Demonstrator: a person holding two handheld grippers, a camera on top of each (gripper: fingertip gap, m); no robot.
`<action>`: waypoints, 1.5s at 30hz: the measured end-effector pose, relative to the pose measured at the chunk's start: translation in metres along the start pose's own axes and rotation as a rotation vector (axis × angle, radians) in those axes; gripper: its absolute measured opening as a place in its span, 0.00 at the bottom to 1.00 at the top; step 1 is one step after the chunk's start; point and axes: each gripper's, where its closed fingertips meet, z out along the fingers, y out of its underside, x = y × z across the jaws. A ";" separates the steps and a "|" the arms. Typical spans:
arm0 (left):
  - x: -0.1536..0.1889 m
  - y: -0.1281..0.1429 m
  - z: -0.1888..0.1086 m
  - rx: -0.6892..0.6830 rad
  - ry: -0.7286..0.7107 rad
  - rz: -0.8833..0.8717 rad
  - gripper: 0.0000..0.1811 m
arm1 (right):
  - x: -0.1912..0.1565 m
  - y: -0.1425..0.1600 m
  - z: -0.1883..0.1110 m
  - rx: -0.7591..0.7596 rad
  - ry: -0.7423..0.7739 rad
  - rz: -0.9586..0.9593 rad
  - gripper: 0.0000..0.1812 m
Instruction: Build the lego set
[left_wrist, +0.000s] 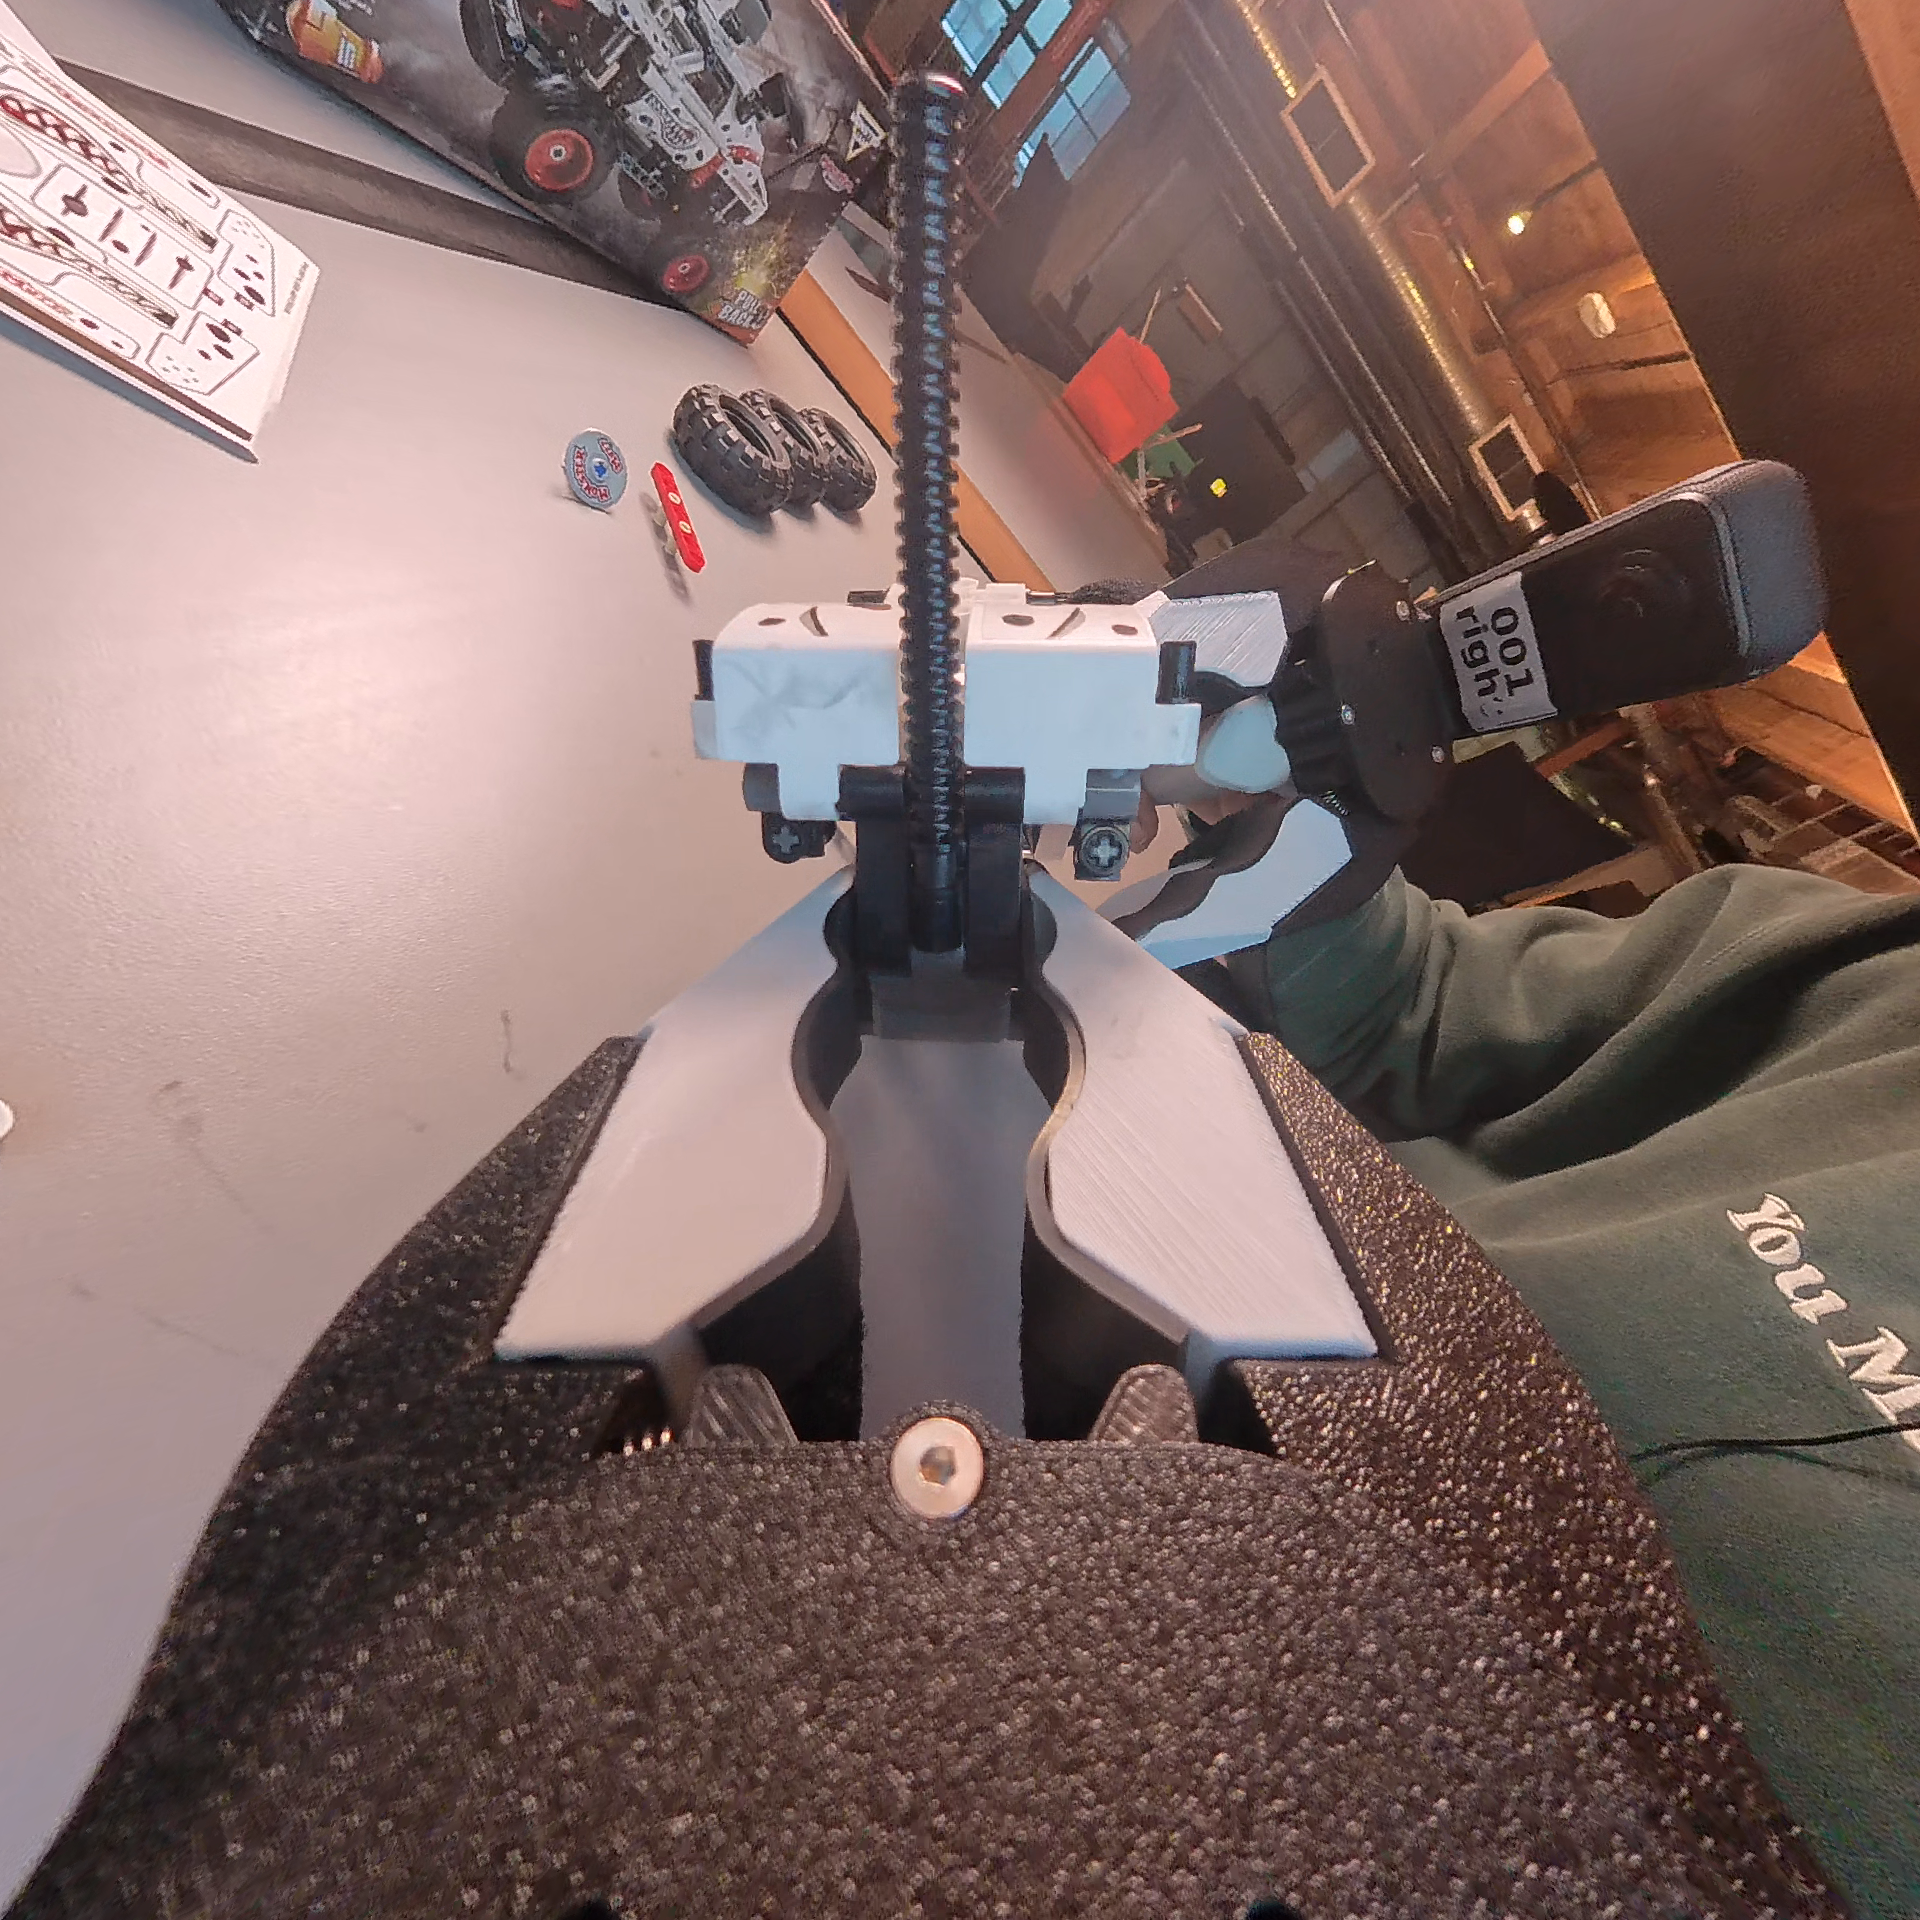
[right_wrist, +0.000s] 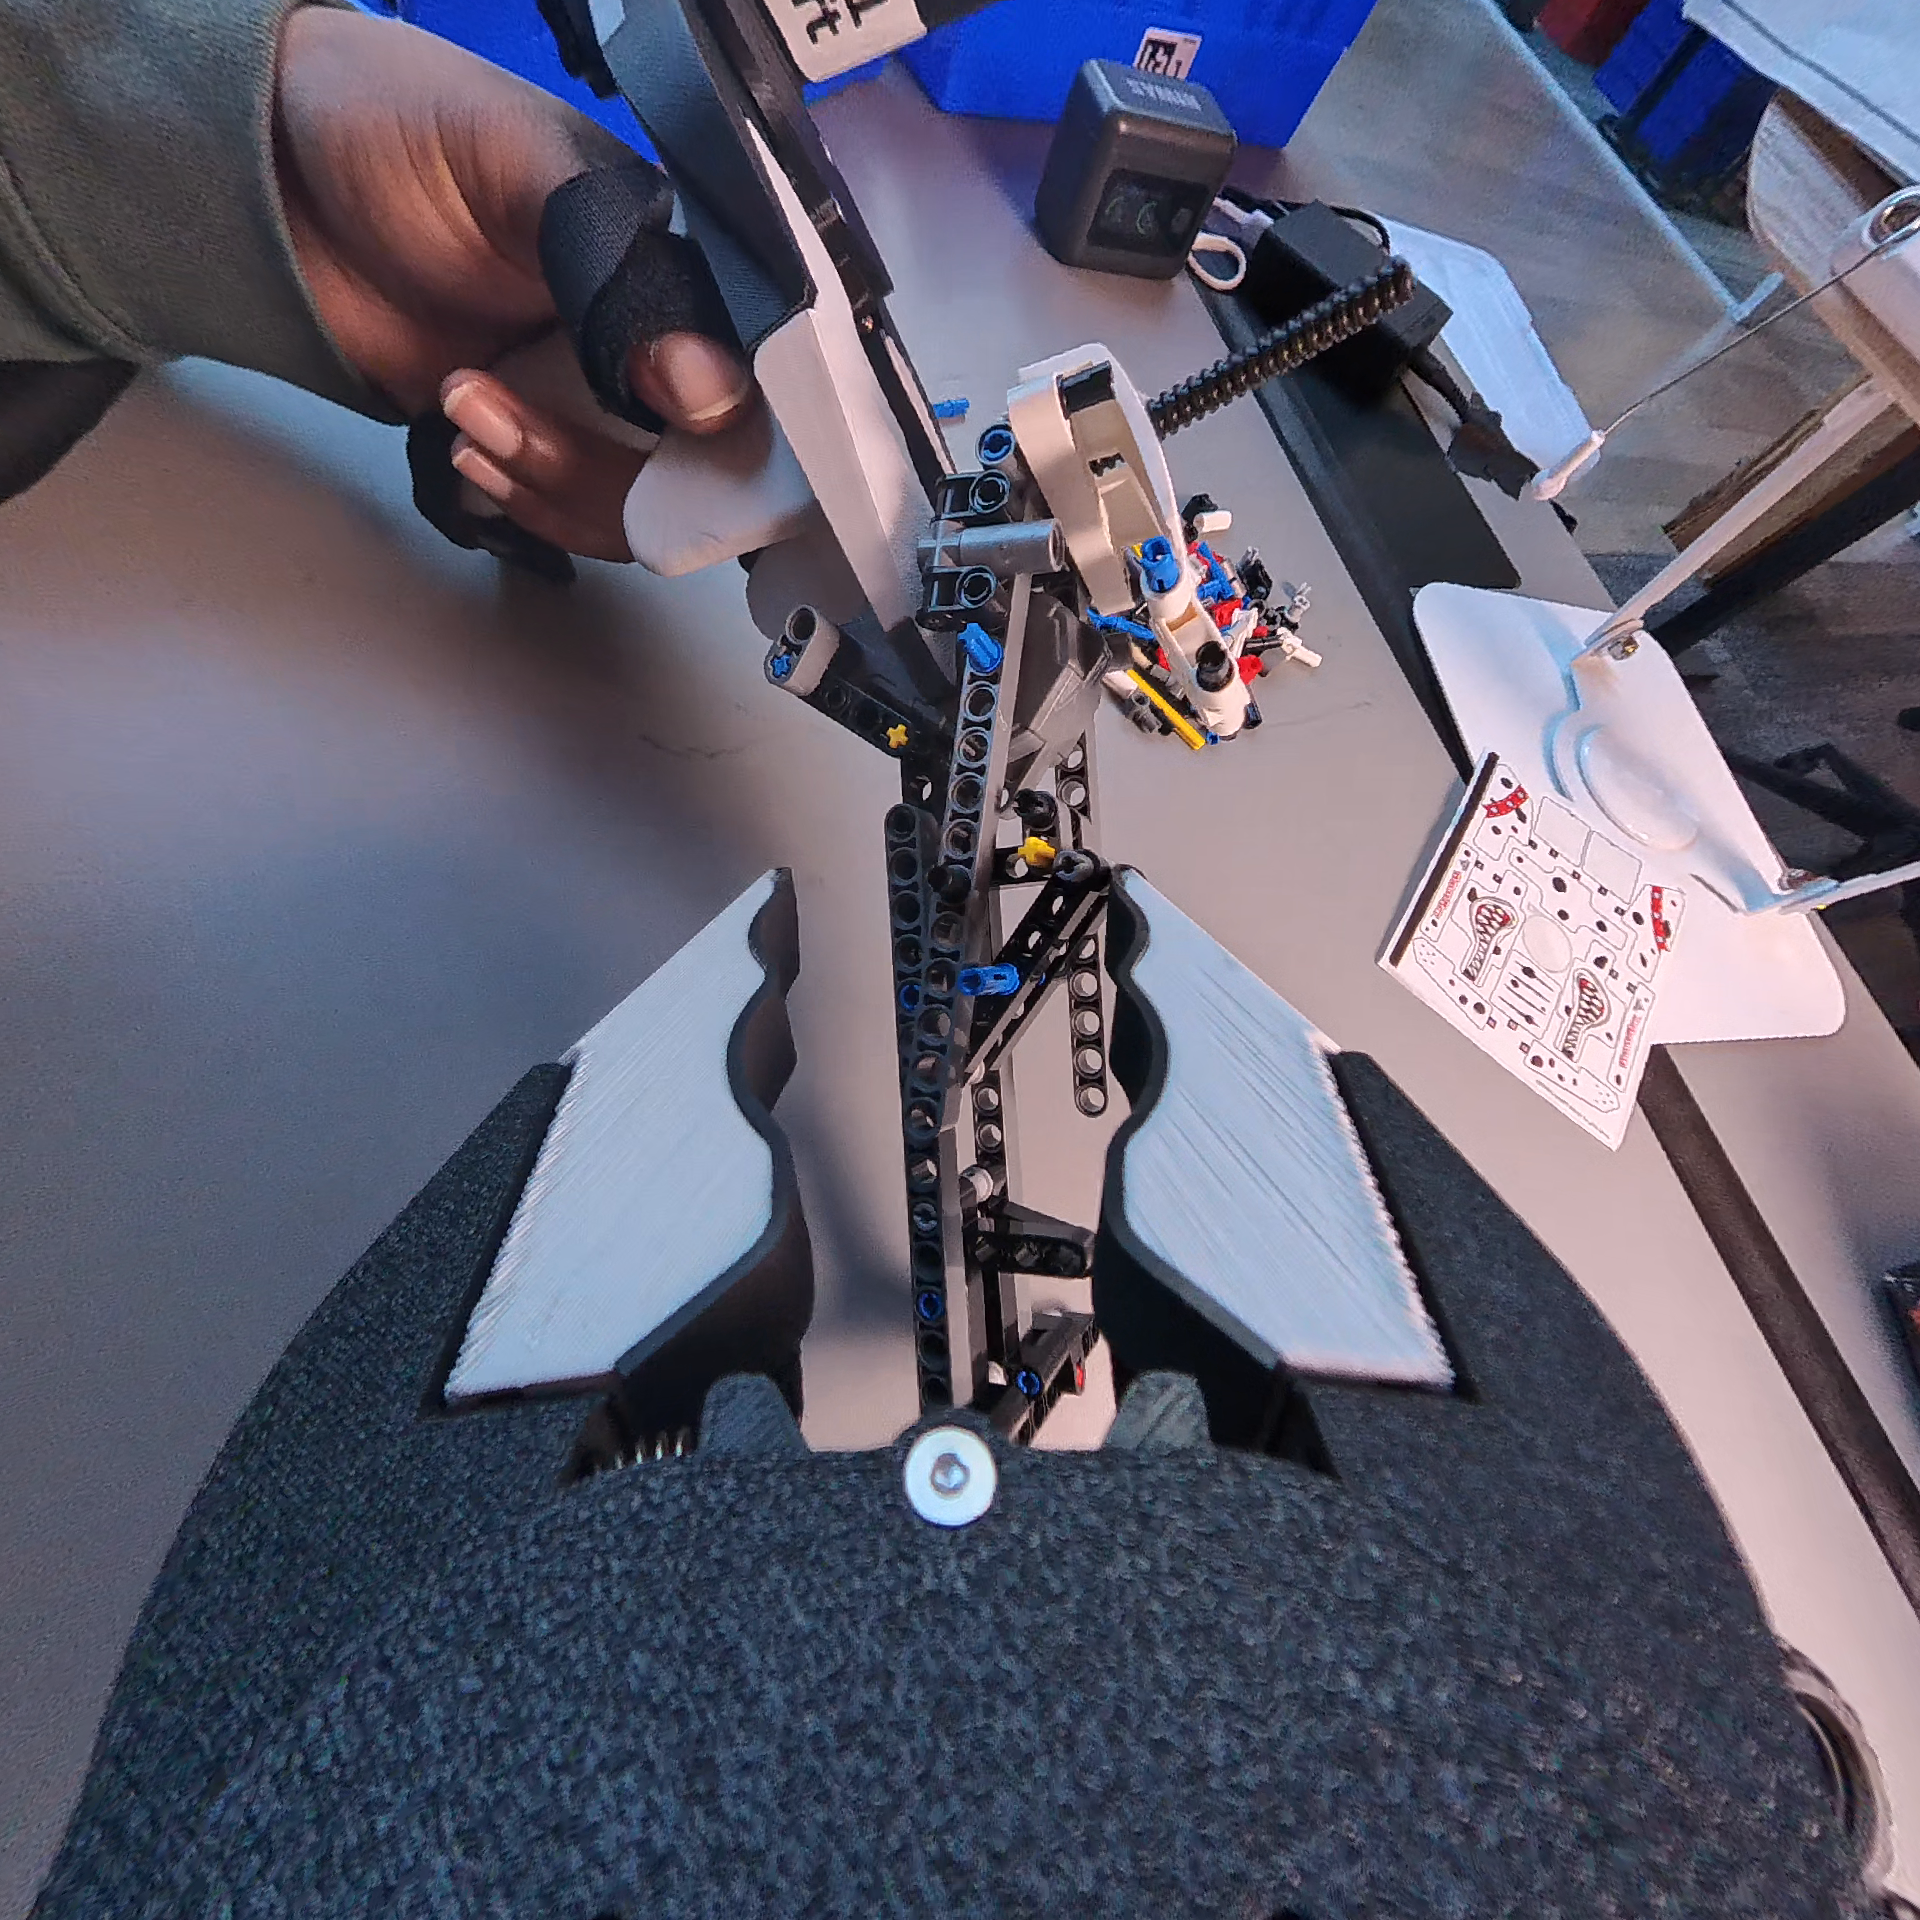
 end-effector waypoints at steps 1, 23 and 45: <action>-0.001 0.001 0.000 -0.002 0.002 -0.008 0.14 | 0.000 0.001 -0.001 -0.001 -0.003 0.008 0.33; -0.012 0.000 -0.004 0.012 -0.026 -0.095 0.15 | 0.013 0.009 -0.022 -0.055 0.135 -0.105 0.04; -0.007 0.009 -0.001 -0.052 -0.004 -0.068 0.14 | 0.021 0.012 -0.025 0.010 0.094 0.007 0.08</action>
